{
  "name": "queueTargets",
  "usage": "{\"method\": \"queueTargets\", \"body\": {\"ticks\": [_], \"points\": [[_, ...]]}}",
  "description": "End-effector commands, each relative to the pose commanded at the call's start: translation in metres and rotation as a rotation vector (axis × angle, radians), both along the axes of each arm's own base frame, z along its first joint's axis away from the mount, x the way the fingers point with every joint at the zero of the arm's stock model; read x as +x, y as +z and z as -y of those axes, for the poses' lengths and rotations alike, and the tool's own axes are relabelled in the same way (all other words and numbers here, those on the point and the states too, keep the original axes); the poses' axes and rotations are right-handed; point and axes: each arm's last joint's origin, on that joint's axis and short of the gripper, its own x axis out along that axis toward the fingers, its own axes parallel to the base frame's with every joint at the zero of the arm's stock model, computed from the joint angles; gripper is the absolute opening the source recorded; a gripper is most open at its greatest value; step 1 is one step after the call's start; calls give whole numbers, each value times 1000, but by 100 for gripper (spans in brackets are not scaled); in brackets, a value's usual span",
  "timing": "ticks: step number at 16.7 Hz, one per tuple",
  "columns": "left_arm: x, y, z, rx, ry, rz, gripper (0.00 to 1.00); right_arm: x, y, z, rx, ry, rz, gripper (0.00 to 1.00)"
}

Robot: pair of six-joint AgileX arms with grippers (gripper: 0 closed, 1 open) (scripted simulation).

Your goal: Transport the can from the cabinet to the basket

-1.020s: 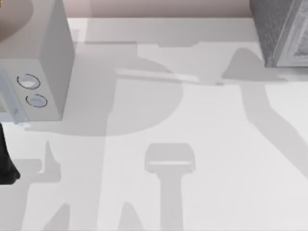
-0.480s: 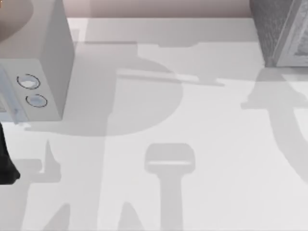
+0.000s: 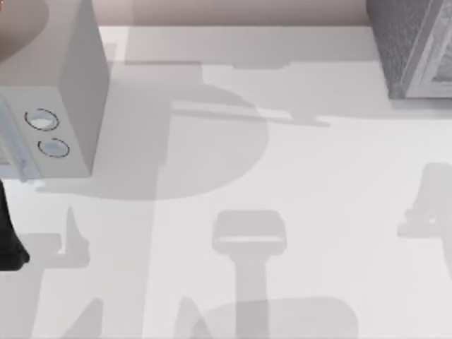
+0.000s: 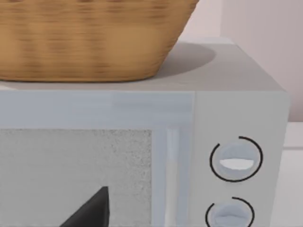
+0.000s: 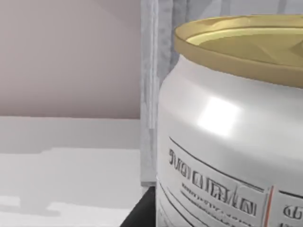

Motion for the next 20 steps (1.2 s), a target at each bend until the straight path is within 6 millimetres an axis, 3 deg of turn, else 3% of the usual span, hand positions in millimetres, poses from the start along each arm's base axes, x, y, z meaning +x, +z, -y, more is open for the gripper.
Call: {"method": "queueTargets", "body": {"ticks": [4,8,15,20], "points": [[0,0,0,0,0,0,100,-7,-67,10,15,-3,58,0],[0,0,0,0,0,0,100,-7,-94,15,17,-3,105,0],[0,0,0,0,0,0,100,-6,-96,14,19,-1,93,0],[0,0,0,0,0,0,100,2,-61,9,28,2,133,0]]}}
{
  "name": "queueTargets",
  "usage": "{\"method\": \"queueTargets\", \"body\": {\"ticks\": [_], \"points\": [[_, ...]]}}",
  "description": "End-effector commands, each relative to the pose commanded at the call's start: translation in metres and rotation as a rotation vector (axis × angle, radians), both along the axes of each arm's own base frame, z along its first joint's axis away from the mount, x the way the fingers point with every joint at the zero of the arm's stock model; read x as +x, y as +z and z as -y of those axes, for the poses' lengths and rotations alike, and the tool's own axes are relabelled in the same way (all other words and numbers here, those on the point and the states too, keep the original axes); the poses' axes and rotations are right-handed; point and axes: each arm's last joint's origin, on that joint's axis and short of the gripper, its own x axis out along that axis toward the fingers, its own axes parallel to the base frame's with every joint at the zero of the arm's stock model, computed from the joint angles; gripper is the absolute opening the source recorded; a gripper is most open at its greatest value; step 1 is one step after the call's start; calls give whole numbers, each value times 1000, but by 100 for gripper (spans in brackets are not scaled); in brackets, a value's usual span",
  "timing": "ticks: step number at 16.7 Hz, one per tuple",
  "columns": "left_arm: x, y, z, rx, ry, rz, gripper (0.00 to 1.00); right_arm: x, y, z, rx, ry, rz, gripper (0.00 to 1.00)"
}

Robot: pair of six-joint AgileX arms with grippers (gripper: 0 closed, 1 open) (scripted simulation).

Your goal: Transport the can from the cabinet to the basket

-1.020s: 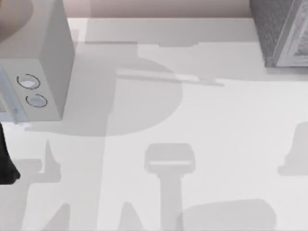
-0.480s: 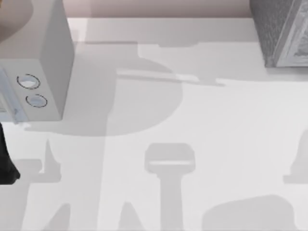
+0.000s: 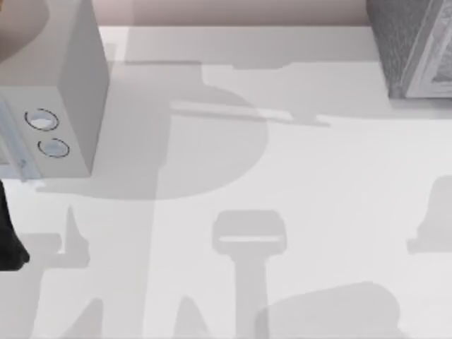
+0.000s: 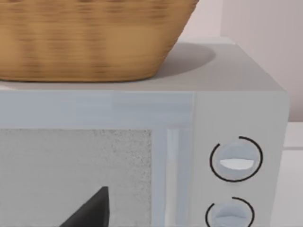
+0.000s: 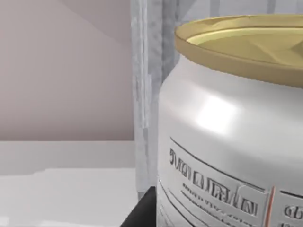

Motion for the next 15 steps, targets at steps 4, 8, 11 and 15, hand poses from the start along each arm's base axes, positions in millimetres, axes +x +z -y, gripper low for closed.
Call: {"method": "queueTargets", "body": {"ticks": [4,8,11,15], "points": [[0,0,0,0,0,0,100,27,44,-13,12,-1,29,0],[0,0,0,0,0,0,100,81,80,-44,24,0,38,0],[0,0,0,0,0,0,100,134,87,-86,28,2,34,0],[0,0,0,0,0,0,100,199,58,-162,26,4,18,0]]}}
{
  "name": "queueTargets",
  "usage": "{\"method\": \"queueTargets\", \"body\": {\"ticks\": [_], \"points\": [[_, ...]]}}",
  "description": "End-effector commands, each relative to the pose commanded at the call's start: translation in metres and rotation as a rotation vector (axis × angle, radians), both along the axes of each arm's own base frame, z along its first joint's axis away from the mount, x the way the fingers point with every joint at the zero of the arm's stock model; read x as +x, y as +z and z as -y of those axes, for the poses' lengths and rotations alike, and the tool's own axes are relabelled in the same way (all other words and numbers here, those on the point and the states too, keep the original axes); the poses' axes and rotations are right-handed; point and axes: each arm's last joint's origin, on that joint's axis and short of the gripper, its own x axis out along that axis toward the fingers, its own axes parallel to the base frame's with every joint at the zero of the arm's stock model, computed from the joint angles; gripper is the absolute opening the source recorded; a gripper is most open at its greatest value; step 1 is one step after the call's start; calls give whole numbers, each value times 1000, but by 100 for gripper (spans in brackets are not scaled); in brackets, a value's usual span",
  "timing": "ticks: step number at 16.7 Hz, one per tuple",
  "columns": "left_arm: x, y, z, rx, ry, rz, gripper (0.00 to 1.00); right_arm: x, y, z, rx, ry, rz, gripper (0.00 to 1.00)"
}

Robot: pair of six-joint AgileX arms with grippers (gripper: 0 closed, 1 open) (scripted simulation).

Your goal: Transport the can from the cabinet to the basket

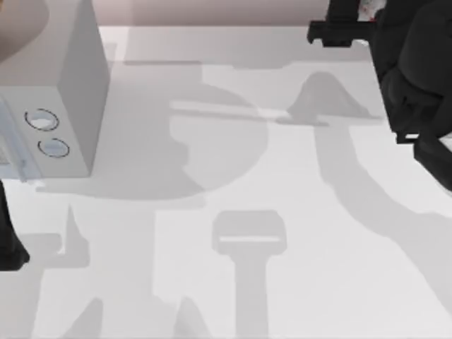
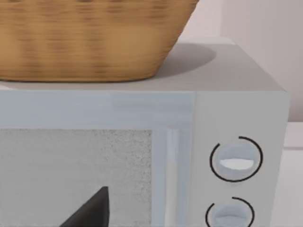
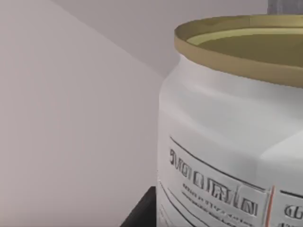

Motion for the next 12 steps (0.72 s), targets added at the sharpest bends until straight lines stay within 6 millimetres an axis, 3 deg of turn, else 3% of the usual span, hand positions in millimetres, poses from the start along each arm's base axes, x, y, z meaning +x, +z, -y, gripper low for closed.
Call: {"method": "queueTargets", "body": {"ticks": [3,7,12], "points": [[0,0,0,0,0,0,100,32,-48,-60,-7,0,-14,0],[0,0,0,0,0,0,100,46,-125,-126,-19,-3,-30,0],[0,0,0,0,0,0,100,38,-199,-169,-34,-7,-43,0]]}}
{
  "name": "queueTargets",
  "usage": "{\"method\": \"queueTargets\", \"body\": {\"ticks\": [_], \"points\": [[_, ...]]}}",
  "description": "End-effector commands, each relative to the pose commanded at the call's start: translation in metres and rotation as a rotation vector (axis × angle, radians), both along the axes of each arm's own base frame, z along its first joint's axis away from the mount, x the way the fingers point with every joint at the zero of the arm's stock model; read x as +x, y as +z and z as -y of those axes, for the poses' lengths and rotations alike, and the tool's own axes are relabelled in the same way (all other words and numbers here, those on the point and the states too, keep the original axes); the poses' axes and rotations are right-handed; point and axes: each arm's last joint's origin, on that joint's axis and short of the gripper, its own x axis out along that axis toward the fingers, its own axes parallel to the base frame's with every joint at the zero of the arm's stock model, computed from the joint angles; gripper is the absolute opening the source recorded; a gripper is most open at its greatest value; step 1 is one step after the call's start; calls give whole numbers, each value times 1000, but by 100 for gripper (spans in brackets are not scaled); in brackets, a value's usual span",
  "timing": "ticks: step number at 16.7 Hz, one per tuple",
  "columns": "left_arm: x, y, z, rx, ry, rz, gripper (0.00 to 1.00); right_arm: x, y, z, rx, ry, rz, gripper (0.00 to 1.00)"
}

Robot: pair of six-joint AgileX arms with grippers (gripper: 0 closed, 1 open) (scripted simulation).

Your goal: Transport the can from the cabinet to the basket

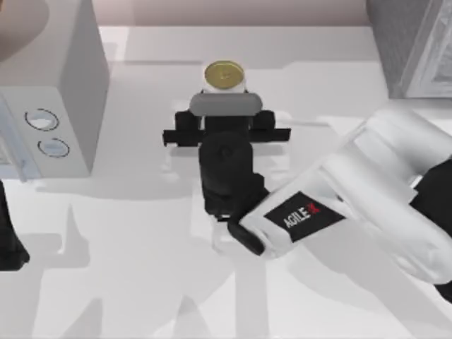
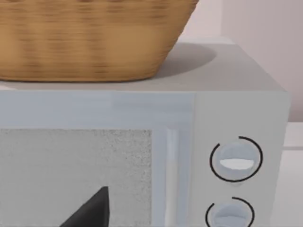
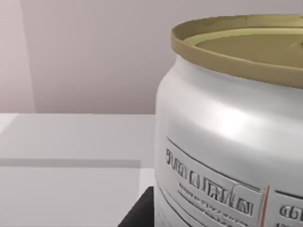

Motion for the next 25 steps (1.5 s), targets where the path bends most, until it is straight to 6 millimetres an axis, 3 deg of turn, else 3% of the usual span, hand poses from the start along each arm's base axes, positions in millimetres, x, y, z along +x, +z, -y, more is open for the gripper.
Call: {"method": "queueTargets", "body": {"ticks": [2,8,13,17,25], "points": [[0,0,0,0,0,0,100,-3,-12,-5,-3,-1,-2,0],[0,0,0,0,0,0,100,-1,-18,-3,-14,-4,-13,0],[0,0,0,0,0,0,100,18,-23,-6,-5,-2,-4,0],[0,0,0,0,0,0,100,20,-23,-6,-3,-1,-2,0],[0,0,0,0,0,0,100,20,-23,-6,-3,-1,-2,60]]}}
